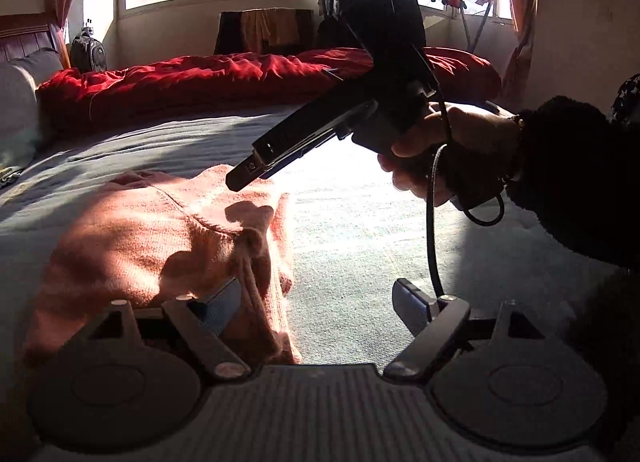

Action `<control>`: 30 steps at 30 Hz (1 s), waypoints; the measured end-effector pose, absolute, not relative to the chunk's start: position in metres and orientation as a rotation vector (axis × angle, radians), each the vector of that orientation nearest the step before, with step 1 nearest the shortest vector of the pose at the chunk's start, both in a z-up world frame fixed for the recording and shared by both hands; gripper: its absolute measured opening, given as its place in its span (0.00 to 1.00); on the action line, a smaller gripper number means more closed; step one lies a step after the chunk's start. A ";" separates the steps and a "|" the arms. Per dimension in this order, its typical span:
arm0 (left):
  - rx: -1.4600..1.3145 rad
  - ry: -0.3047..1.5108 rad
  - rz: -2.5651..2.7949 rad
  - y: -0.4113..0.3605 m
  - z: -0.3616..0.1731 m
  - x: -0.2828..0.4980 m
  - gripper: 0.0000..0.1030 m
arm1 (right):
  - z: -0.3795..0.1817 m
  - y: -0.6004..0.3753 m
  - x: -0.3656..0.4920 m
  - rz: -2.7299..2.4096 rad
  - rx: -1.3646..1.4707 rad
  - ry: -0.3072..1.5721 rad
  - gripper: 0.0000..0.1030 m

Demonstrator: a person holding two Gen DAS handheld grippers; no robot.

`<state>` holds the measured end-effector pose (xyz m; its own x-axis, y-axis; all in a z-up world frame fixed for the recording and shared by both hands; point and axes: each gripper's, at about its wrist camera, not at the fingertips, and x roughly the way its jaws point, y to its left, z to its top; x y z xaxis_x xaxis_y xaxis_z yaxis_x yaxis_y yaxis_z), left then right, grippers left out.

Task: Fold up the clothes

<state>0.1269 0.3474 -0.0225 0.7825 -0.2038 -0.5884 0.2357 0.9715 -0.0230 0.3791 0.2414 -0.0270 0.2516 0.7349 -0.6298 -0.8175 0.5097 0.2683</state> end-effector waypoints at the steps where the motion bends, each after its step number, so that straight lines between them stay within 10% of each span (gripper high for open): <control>1: 0.046 0.634 -0.240 0.346 -0.023 0.126 0.80 | -0.031 0.244 0.381 1.051 -0.133 0.793 0.51; 11: -0.021 0.685 -0.270 0.337 -0.030 0.121 0.80 | -0.047 0.227 0.391 0.970 -0.112 0.875 0.54; 30: 0.104 0.639 0.123 0.304 0.007 0.041 0.96 | 0.020 0.186 0.283 0.956 -0.223 0.759 0.94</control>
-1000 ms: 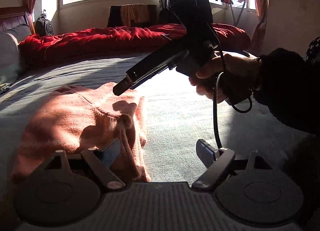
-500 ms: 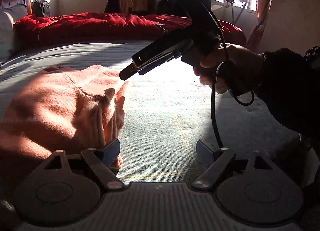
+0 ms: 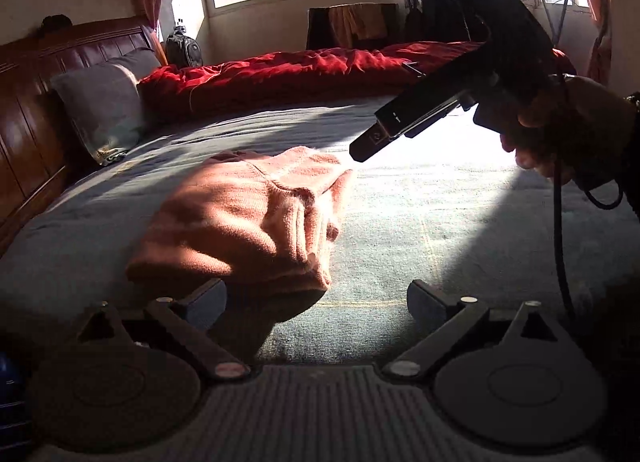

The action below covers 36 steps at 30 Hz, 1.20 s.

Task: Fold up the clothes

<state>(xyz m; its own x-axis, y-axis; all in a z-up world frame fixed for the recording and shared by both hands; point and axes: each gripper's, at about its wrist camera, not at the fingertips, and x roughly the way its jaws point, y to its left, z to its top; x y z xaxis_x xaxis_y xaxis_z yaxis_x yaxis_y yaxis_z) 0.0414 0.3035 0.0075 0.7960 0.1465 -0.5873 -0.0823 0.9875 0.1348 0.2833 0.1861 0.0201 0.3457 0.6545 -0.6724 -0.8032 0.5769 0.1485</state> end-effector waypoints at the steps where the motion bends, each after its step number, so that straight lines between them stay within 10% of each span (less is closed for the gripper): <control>1: 0.096 0.628 0.143 0.303 0.010 0.038 0.97 | 0.023 0.185 0.277 0.960 -0.223 0.751 0.95; 36: -0.088 0.489 0.414 0.249 0.053 -0.029 0.99 | 0.067 0.057 0.099 0.855 -0.166 0.578 1.00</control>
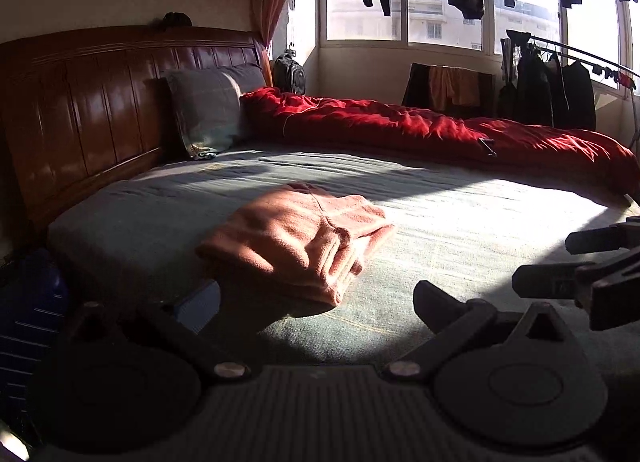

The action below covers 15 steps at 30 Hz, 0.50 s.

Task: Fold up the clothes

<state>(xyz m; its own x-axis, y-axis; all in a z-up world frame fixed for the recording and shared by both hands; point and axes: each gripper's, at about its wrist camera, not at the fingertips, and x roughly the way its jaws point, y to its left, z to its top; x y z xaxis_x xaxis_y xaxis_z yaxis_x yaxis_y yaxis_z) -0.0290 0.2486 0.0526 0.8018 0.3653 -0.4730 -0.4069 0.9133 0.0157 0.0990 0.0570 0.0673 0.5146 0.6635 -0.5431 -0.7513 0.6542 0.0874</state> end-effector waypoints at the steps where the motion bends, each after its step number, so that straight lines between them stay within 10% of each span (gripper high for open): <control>1: -0.092 0.494 0.419 0.248 0.053 -0.030 0.99 | 0.067 0.057 0.096 0.859 -0.172 0.577 1.00; 15: -0.092 0.579 0.479 0.252 0.046 -0.029 1.00 | 0.059 0.070 0.075 0.889 -0.223 0.587 1.00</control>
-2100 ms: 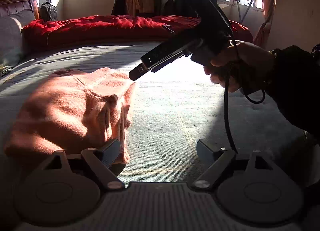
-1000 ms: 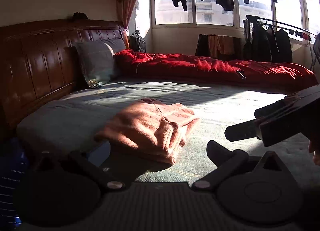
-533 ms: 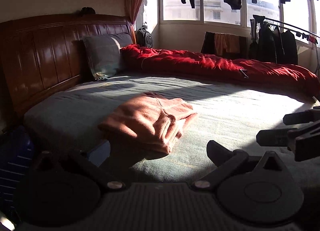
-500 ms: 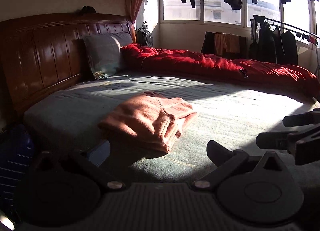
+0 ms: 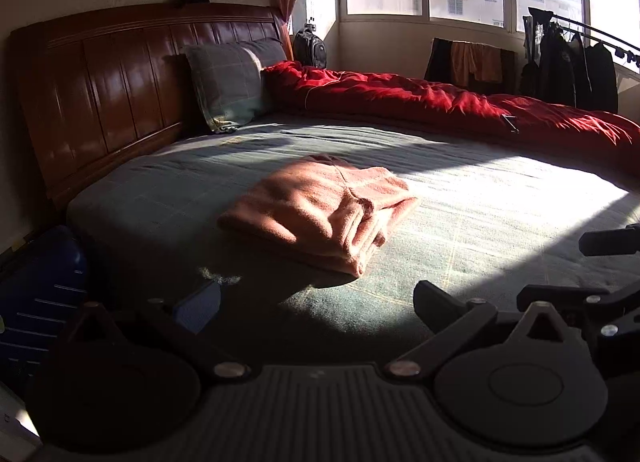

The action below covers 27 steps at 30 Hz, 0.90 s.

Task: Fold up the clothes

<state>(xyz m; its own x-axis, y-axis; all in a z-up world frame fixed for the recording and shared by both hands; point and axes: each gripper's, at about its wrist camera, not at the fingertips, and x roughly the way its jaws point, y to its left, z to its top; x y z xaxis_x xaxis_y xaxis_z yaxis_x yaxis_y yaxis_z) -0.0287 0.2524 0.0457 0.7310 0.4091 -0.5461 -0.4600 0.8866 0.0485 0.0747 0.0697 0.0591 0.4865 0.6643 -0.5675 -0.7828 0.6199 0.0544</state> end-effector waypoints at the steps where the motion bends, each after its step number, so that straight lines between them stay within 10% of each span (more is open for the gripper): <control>1: -0.098 0.584 0.477 0.254 0.044 -0.028 1.00 | 0.057 0.071 0.075 0.888 -0.228 0.593 1.00; 27: -0.198 0.691 0.505 0.277 0.027 -0.010 1.00 | 0.037 0.091 0.088 0.886 -0.249 0.650 1.00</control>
